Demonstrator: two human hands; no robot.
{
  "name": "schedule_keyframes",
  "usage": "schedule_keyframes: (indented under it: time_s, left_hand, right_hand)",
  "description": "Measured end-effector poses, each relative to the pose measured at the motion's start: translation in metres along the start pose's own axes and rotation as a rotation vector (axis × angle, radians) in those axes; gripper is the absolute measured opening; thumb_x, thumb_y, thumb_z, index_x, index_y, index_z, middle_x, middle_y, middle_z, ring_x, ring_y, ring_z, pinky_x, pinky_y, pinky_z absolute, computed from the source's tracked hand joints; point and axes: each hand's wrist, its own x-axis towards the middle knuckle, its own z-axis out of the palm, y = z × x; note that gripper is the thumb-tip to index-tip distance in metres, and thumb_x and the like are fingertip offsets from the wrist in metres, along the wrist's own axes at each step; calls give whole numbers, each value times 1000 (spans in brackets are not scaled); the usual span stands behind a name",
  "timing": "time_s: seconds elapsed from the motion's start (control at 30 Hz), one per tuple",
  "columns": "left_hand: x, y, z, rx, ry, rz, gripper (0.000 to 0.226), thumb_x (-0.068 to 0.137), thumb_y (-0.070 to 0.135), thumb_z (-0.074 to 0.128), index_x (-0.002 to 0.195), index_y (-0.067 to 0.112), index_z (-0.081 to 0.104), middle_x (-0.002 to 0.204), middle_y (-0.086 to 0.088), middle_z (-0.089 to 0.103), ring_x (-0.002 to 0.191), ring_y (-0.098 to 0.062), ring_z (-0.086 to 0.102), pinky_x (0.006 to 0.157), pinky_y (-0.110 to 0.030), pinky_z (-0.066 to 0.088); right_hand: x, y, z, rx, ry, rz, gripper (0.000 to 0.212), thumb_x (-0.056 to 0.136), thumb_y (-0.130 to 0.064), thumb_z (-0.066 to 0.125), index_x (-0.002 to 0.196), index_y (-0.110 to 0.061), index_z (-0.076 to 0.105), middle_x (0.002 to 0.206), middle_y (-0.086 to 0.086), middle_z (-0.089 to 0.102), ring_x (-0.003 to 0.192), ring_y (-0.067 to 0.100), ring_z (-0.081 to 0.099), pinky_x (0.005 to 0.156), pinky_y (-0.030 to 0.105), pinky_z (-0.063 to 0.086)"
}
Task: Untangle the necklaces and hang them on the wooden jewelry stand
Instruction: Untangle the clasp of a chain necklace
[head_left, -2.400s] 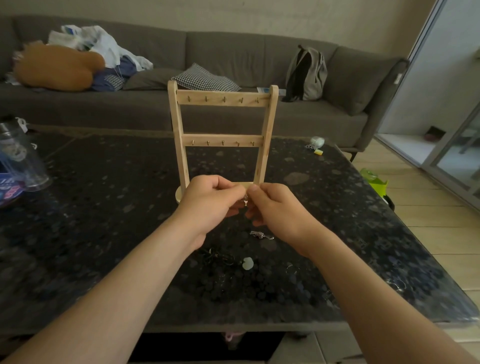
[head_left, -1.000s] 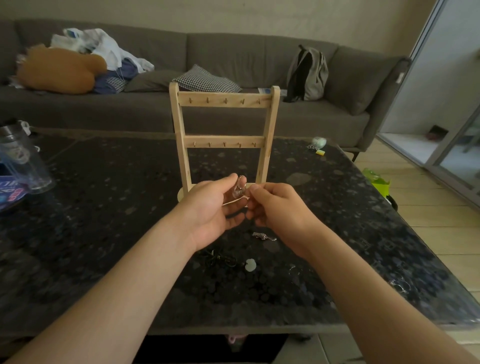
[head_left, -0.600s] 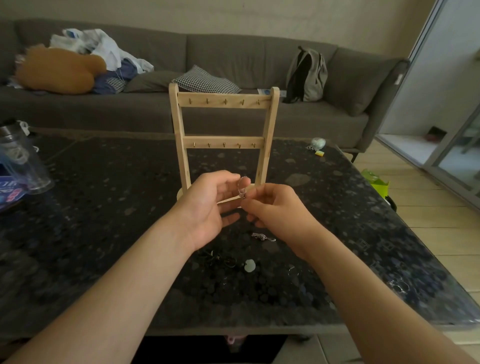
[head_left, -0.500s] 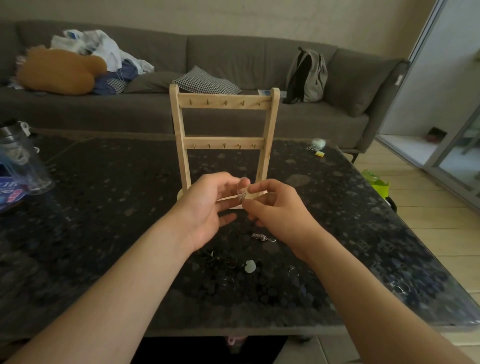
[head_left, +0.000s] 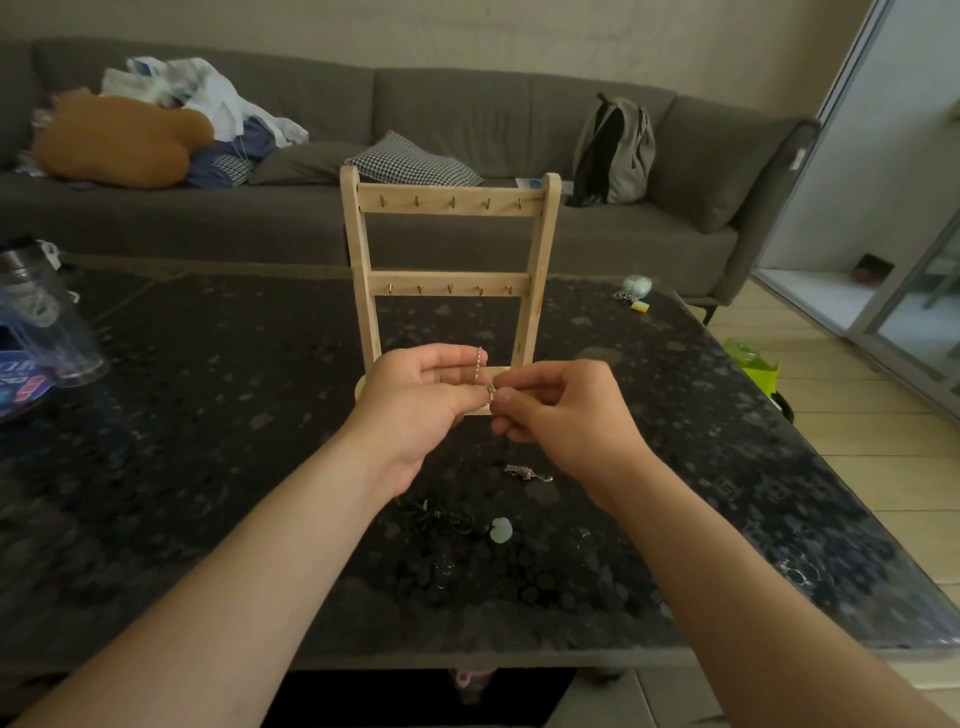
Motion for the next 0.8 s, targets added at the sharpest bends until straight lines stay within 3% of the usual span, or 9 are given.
schedule_keyframes:
  time_s: [0.13, 0.2, 0.27, 0.37, 0.5, 0.57, 0.63, 0.8]
  left_hand:
    - [0, 2, 0, 7, 41, 31, 42, 91, -5, 77, 119, 27, 78, 105, 6, 82, 106, -12, 76, 93, -33, 57]
    - [0, 3, 0, 1, 34, 25, 44, 93, -6, 73, 119, 29, 78, 107, 6, 81, 110, -15, 74, 95, -37, 55]
    - [0, 4, 0, -21, 31, 24, 45, 95, -8, 69, 118, 30, 78, 110, 4, 80, 112, -17, 73, 94, -39, 55]
    - [1, 5, -2, -3, 46, 54, 44, 98, -8, 65, 117, 29, 78, 115, 3, 77, 115, -16, 71, 100, -41, 56]
    - [1, 2, -4, 143, 59, 93, 37, 98, 0, 70, 118, 31, 78, 114, 8, 76, 115, -11, 69, 107, -43, 57]
    - [0, 1, -3, 207, 55, 98, 31, 99, 7, 73, 119, 30, 80, 112, 11, 76, 113, -9, 68, 105, -37, 57]
    - [-2, 1, -3, 290, 47, 107, 23, 100, 14, 75, 117, 29, 82, 110, 14, 75, 109, -5, 66, 95, -25, 52]
    - [-5, 5, -1, 293, -47, 69, 11, 102, 33, 71, 106, 32, 81, 104, 9, 78, 106, -12, 70, 98, -39, 57]
  right_hand:
    - [3, 1, -1, -122, 43, -14, 10, 101, -12, 73, 106, -17, 79, 80, 2, 80, 77, 11, 79, 79, 33, 67]
    - [4, 0, 0, -232, 27, -28, 13, 104, -15, 67, 108, -19, 79, 80, 0, 78, 66, 0, 71, 63, 18, 58]
    - [4, -1, 2, -253, 12, -12, 15, 106, -17, 63, 105, -20, 78, 80, -1, 76, 59, -3, 65, 56, 14, 50]
    - [4, -3, 3, -108, -3, 59, 18, 109, -20, 57, 107, -17, 75, 86, 2, 76, 73, 7, 70, 71, 28, 63]
    - [6, -5, 3, 193, -61, 197, 25, 113, -23, 49, 119, -9, 69, 90, 5, 67, 78, 14, 66, 73, 30, 56]
    - [5, -6, 4, 280, -99, 252, 28, 114, -22, 47, 123, -7, 68, 89, 4, 62, 80, 17, 62, 73, 33, 52]
    - [4, -8, 4, 296, -115, 259, 31, 115, -24, 45, 121, -5, 68, 86, 3, 60, 80, 17, 59, 74, 35, 49]
    - [2, -11, 4, 230, -103, 219, 46, 115, -42, 43, 120, -3, 68, 96, 6, 56, 86, 19, 56, 80, 36, 52]
